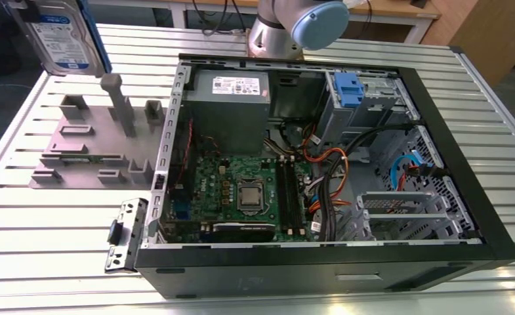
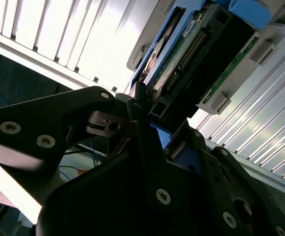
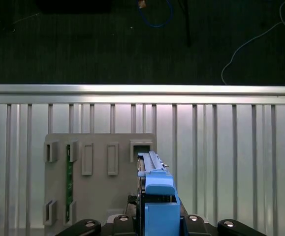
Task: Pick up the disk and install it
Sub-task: 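Pick up the disk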
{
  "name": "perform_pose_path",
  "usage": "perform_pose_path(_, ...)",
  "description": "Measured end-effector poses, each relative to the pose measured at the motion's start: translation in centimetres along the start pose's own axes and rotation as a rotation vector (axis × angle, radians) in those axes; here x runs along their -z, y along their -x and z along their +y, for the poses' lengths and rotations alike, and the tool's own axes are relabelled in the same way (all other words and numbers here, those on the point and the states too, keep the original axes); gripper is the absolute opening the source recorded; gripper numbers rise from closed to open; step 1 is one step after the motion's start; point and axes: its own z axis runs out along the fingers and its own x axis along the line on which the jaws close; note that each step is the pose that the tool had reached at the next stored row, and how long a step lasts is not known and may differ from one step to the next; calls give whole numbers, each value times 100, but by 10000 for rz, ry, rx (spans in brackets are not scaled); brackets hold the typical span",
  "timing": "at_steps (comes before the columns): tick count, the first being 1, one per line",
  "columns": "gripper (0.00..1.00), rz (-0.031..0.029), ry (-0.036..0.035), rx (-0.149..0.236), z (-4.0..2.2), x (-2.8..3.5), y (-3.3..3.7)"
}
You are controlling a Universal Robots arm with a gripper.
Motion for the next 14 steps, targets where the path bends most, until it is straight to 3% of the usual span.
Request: perform_pose_path(14,36,-41,0,1,1,102,4)
